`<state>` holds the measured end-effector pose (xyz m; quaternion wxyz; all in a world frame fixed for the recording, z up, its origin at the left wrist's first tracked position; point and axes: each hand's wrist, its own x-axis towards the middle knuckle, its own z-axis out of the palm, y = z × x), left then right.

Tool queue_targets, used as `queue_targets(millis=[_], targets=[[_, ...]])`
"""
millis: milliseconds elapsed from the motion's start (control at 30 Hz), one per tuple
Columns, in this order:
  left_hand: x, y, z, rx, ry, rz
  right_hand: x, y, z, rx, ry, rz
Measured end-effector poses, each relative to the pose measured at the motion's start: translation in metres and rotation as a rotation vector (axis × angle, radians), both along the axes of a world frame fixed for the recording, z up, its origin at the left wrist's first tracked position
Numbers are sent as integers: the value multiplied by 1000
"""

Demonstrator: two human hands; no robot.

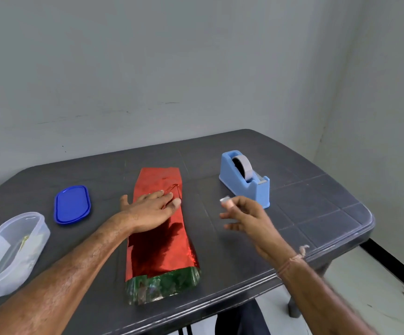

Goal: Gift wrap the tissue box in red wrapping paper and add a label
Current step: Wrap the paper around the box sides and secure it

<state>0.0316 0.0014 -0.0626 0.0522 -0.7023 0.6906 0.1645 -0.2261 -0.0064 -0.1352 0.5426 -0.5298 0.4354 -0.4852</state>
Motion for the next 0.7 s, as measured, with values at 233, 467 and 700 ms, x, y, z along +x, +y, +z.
queue_targets(millis=[233, 467, 700], targets=[[14, -25, 11, -13, -22, -61, 45, -48, 7, 106, 153, 353], [9, -36, 19, 75, -19, -77, 55, -81, 14, 115, 265, 596], [13, -39, 17, 122, -31, -86, 58, -94, 10, 87, 277, 683]])
